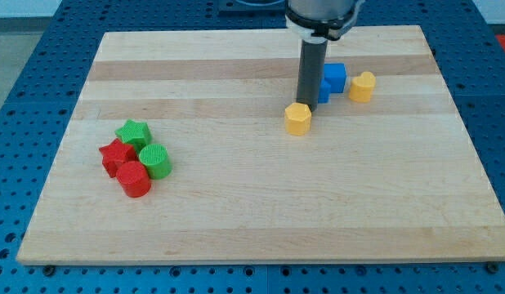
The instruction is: Push the yellow hexagon slightly down
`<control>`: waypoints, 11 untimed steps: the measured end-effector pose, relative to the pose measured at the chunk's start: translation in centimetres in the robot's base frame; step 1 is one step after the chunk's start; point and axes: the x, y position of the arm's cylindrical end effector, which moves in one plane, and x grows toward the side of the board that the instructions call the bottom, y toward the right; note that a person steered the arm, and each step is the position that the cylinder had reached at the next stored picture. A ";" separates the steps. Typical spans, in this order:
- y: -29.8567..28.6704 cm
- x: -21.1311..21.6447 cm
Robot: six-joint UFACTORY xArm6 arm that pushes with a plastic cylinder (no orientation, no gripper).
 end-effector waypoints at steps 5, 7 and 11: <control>1.0 1.3; 1.0 2.4; 0.8 4.3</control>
